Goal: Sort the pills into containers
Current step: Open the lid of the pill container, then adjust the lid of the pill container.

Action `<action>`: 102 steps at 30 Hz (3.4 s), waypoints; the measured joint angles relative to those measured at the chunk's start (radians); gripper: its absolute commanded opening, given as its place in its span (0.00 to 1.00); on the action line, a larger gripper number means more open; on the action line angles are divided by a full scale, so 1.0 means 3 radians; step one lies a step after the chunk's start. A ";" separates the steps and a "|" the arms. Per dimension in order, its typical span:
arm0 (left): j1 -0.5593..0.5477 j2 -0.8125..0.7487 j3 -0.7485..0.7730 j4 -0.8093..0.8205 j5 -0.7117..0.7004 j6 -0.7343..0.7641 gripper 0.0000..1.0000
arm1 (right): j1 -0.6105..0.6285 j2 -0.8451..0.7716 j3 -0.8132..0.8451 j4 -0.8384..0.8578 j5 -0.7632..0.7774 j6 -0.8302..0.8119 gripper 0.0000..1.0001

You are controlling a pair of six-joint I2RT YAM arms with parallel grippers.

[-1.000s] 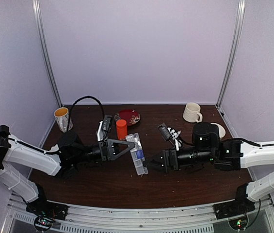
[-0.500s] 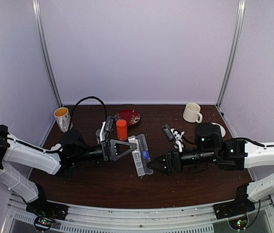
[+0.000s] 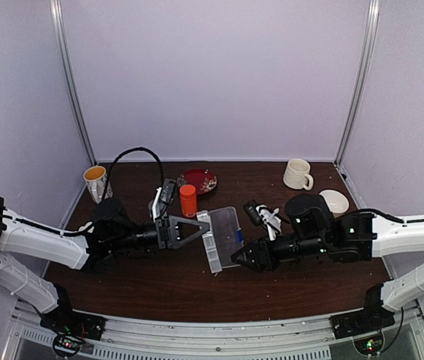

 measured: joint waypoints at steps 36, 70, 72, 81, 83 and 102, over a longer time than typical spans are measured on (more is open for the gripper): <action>-0.0207 -0.0290 0.0941 -0.2945 -0.1055 0.0881 0.85 | -0.0067 0.0530 0.0559 -0.1541 0.1236 0.0062 0.04; -0.0437 0.1546 0.1963 -0.3288 -0.0765 0.0309 0.14 | -0.0125 0.0832 0.0650 -0.1851 0.1008 0.0263 0.16; -0.0427 0.1647 0.1963 -0.3353 -0.0745 0.0291 0.14 | -0.0158 0.0823 0.0612 -0.1790 0.0947 0.0291 0.16; -0.0387 0.1855 0.1981 -0.3527 -0.0657 0.0282 0.16 | -0.0362 0.0782 0.0231 -0.1522 0.0692 0.0346 0.40; -0.0387 0.1862 0.2014 -0.3549 -0.0660 0.0284 0.17 | -0.0406 0.0731 0.0175 -0.1472 0.0655 0.0341 0.40; -0.0331 0.2049 0.2398 -0.4145 -0.0885 0.0408 0.22 | -0.0804 0.0086 -0.0590 -0.0805 0.0289 0.0337 0.35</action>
